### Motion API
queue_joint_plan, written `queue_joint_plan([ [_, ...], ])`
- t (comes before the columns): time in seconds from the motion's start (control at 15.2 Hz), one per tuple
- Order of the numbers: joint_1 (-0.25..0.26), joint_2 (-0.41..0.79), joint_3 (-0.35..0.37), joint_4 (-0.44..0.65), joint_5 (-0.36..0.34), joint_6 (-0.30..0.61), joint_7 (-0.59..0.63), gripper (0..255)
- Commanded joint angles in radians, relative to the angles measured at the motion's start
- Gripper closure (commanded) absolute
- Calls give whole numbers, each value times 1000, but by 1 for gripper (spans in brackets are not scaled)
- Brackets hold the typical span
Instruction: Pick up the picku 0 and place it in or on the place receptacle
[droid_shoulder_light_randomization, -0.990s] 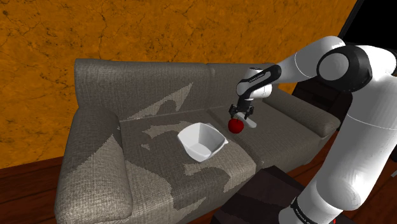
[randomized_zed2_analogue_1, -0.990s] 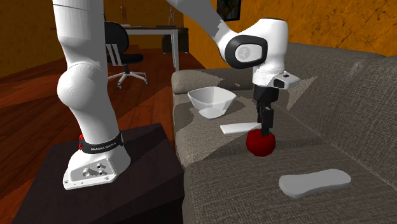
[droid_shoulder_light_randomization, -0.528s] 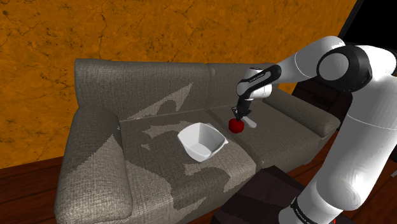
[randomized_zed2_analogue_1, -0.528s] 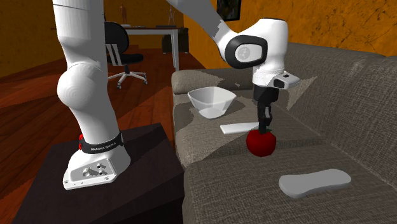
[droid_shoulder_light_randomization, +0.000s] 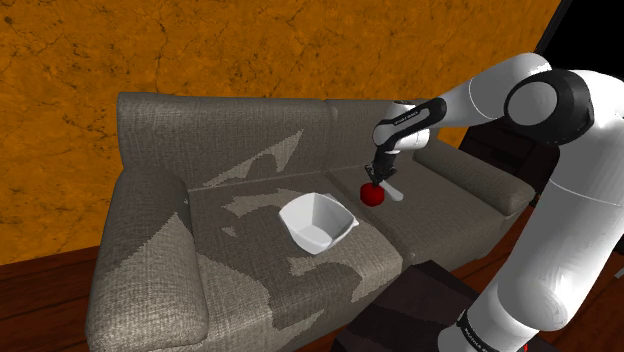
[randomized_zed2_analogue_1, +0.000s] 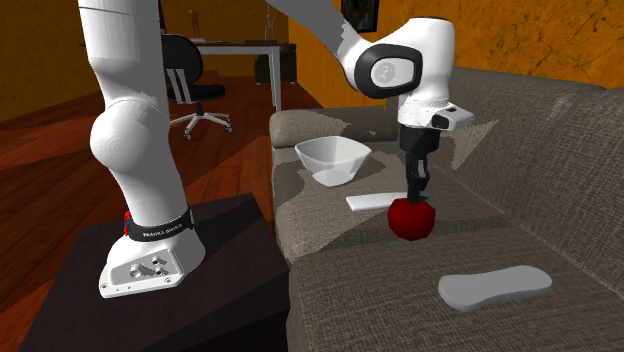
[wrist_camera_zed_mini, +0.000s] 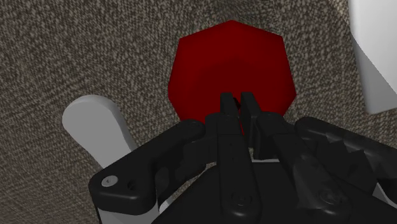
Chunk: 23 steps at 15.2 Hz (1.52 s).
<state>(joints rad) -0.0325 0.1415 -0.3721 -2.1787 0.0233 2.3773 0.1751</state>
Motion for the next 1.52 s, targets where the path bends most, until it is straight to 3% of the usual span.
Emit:
queue_joint_plan([
  [0.0, 1, -15, -2, 8, -8, -22, 3, 255],
  [1.45, 11, -152, -4, 165, -68, -306, 39, 255],
])
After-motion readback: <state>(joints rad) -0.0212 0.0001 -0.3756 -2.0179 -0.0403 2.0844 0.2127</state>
